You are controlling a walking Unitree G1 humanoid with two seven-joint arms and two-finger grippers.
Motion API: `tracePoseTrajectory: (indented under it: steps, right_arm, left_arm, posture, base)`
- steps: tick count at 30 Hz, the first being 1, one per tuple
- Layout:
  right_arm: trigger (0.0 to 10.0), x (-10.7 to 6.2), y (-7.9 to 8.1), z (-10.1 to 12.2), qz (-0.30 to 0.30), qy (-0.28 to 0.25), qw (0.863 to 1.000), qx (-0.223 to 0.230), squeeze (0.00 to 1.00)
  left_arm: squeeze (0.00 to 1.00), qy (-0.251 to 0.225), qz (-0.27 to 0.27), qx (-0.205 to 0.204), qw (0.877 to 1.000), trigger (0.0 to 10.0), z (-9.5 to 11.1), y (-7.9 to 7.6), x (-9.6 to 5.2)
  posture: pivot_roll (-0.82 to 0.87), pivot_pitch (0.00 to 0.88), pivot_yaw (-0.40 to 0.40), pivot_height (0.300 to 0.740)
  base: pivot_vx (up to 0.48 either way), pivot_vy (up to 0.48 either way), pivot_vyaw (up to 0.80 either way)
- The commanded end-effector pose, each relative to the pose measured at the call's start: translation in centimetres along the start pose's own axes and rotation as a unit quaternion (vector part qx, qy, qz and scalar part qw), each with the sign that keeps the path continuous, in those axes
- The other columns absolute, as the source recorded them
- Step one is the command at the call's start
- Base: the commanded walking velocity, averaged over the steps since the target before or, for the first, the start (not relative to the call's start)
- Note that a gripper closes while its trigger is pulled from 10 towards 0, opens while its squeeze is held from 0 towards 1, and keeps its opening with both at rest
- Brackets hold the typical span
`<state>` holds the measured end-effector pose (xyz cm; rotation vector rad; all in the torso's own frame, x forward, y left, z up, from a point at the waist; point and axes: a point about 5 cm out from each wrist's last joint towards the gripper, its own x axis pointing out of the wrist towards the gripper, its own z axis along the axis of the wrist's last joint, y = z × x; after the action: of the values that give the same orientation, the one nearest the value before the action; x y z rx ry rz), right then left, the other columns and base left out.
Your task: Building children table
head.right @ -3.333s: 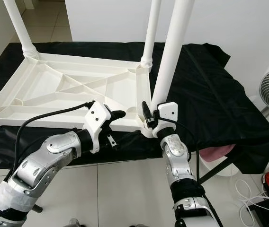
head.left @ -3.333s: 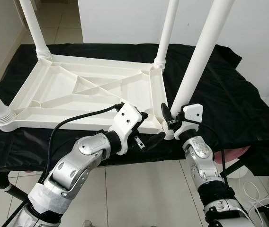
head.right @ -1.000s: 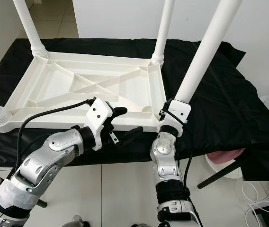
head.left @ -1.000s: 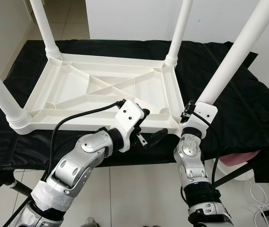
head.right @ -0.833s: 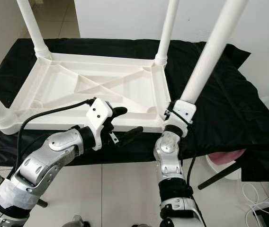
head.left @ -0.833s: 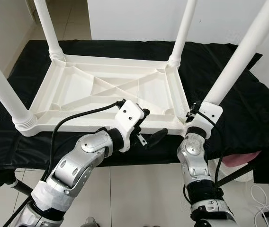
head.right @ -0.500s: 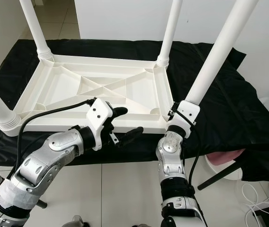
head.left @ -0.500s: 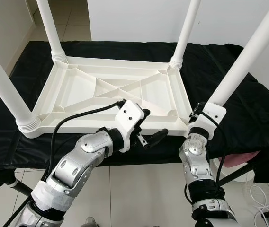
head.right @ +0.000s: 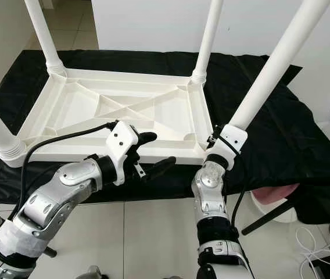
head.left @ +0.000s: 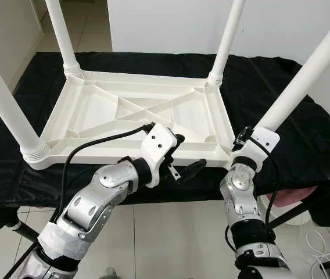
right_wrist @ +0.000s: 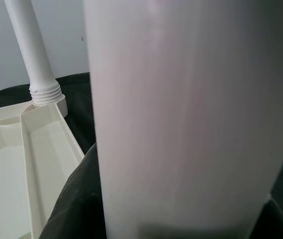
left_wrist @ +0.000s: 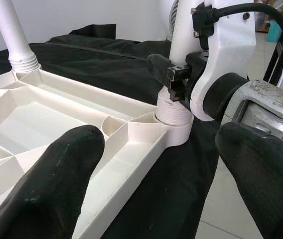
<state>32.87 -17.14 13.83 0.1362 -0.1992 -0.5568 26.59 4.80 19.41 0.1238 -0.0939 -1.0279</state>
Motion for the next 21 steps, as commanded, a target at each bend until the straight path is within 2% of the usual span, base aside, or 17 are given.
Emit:
tracePoseTrajectory:
  steps: [1,2,4,11,21]
  right_arm:
    - [10.0,-1.06,-2.47,-3.71,-0.045,0.091,0.995,-0.015,0.00]
    - [10.0,-1.01,-2.37,-3.74,-0.051,0.102,0.993,0.006,0.00]
    - [10.0,-0.98,-2.37,-3.75,-0.052,0.105,0.993,0.006,0.00]
    - [10.0,-0.77,-2.25,-3.42,-0.038,0.084,0.995,-0.022,0.00]
    - [10.0,-0.68,-2.04,-3.19,-0.030,0.075,0.996,-0.028,0.00]
  left_arm:
    - [0.00,0.001,-0.033,0.002,0.999,10.0,-0.05,-0.33,-0.14]
    - [0.00,0.001,-0.034,0.002,0.999,10.0,-0.03,-0.31,-0.10]
    - [0.00,0.001,-0.034,0.002,0.999,10.0,-0.03,-0.31,-0.09]
    - [0.00,0.001,-0.033,0.001,0.999,10.0,0.00,-0.26,-0.12]
    - [0.00,0.001,-0.031,0.002,1.000,10.0,0.01,-0.16,-0.19]
  posture:
    - [0.03,0.067,-0.035,0.740]
    - [0.03,0.071,-0.032,0.740]
    - [0.03,0.071,-0.032,0.740]
    - [0.03,0.075,-0.032,0.740]
    - [0.03,0.076,-0.031,0.740]
  base:
    - [0.000,0.000,0.00]
    - [0.000,0.000,0.00]
    - [0.000,0.000,0.00]
    - [0.000,0.000,0.00]
    - [0.000,0.000,0.00]
